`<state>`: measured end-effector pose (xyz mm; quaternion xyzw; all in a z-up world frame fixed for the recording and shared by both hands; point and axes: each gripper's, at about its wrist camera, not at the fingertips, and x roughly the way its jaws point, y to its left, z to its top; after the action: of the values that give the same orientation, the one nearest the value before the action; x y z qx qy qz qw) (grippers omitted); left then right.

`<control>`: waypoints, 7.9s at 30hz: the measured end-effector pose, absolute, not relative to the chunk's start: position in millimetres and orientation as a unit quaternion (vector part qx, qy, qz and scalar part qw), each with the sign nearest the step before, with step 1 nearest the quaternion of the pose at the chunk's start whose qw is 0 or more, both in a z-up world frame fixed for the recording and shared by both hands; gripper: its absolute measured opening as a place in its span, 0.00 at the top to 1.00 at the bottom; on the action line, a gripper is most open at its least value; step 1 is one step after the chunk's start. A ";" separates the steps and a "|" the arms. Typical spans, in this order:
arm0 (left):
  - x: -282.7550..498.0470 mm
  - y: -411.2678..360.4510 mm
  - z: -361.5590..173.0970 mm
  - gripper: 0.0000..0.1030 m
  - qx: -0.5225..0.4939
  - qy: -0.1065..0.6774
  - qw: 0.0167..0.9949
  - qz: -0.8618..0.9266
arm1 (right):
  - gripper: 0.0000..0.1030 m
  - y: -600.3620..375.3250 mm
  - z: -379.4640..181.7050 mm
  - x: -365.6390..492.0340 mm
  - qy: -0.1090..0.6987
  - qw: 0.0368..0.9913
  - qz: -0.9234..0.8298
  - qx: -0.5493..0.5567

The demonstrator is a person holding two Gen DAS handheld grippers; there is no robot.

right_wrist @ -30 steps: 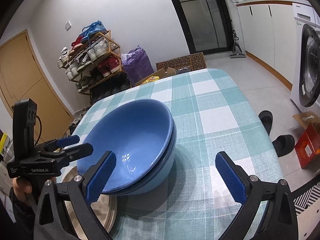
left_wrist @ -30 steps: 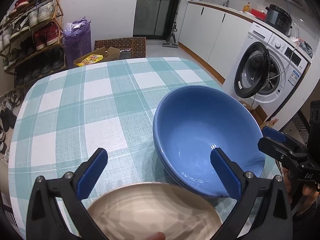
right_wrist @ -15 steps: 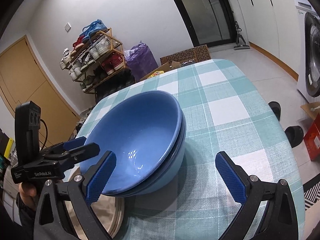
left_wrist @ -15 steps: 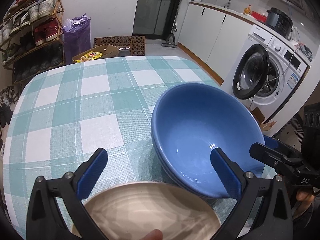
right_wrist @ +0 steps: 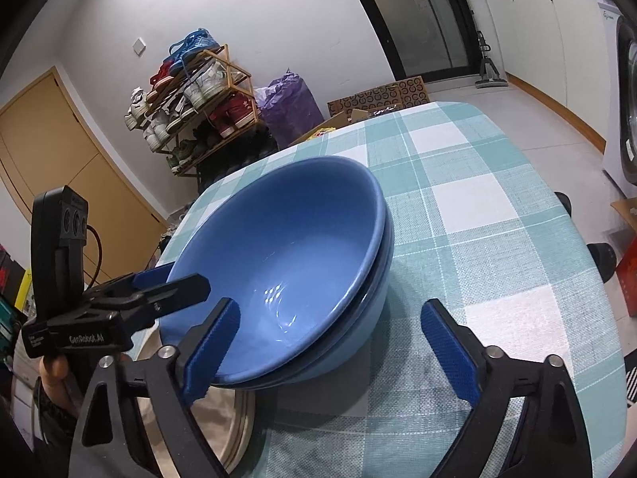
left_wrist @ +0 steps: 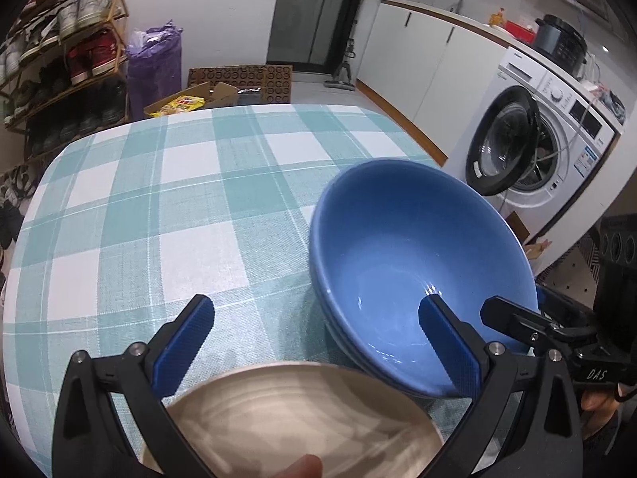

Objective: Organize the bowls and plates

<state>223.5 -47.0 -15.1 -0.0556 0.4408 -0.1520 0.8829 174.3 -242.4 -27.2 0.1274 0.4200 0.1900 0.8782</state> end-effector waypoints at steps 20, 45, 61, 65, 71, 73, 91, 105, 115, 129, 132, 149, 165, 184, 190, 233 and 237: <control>225.6 -51.2 -23.0 0.24 -0.086 0.454 0.868 -0.181 | 0.31 -240.4 -29.6 174.2 0.422 0.869 0.217 0.139; 217.9 -66.2 -20.4 0.60 -0.064 0.462 0.865 -0.184 | 0.48 -246.8 -21.3 172.4 0.413 0.881 0.199 0.118; 215.4 -69.5 -11.1 0.60 -0.053 0.455 0.871 -0.179 | 0.48 -248.5 -18.6 169.7 0.406 0.883 0.203 0.117; 211.9 -70.9 -4.6 0.60 -0.052 0.451 0.873 -0.179 | 0.48 -248.9 -12.2 166.2 0.399 0.886 0.205 0.115; 203.5 -69.9 8.3 0.60 -0.051 0.439 0.879 -0.176 | 0.48 -251.1 0.8 156.2 0.385 0.891 0.211 0.112; 200.5 -68.4 12.3 0.60 -0.050 0.436 0.882 -0.174 | 0.48 -250.0 5.5 152.7 0.383 0.892 0.213 0.110; 162.7 -39.1 42.5 0.61 -0.061 0.403 0.900 -0.154 | 0.48 -228.0 39.5 122.9 0.361 0.892 0.256 0.092; 134.6 -6.9 43.6 0.61 -0.074 0.396 0.906 -0.129 | 0.48 -195.5 44.8 107.0 0.369 0.883 0.281 0.071; 120.5 17.2 26.1 0.61 -0.091 0.408 0.902 -0.106 | 0.48 -168.2 33.7 98.9 0.383 0.872 0.301 0.049; 107.0 37.3 0.6 0.61 -0.104 0.435 0.890 -0.089 | 0.48 -140.9 15.0 96.0 0.404 0.857 0.319 0.025; 107.3 40.0 -3.1 0.60 -0.109 0.433 0.890 -0.089 | 0.48 -137.8 10.7 98.3 0.408 0.855 0.319 0.021; 108.1 44.3 -2.3 0.58 -0.115 0.424 0.893 -0.097 | 0.48 -135.7 4.3 105.4 0.409 0.856 0.317 0.025; 83.8 61.5 12.7 0.16 -0.098 0.386 0.914 -0.080 | 0.12 -142.5 16.6 97.9 0.380 0.863 0.333 0.017; 25.0 63.6 8.7 0.00 -0.028 0.270 0.963 -0.007 | 0.01 -170.8 14.0 62.9 0.327 0.885 0.330 0.012; 14.6 62.3 -0.1 0.00 -0.028 0.253 0.967 0.007 | 0.01 -175.7 5.1 44.6 0.306 0.896 0.323 0.003; -29.0 41.1 -27.0 0.00 -0.022 0.193 0.981 0.007 | 0.01 -188.9 -26.9 -34.6 0.221 0.917 0.332 -0.017; -29.7 41.1 -27.1 0.00 -0.023 0.192 0.981 0.006 | 0.01 -190.4 -26.5 -35.8 0.219 0.917 0.333 -0.016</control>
<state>-29.7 41.1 -27.1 -0.0228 0.1919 0.0060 0.9811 -35.8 -190.4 -26.5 -0.0156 0.2193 0.3329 0.9169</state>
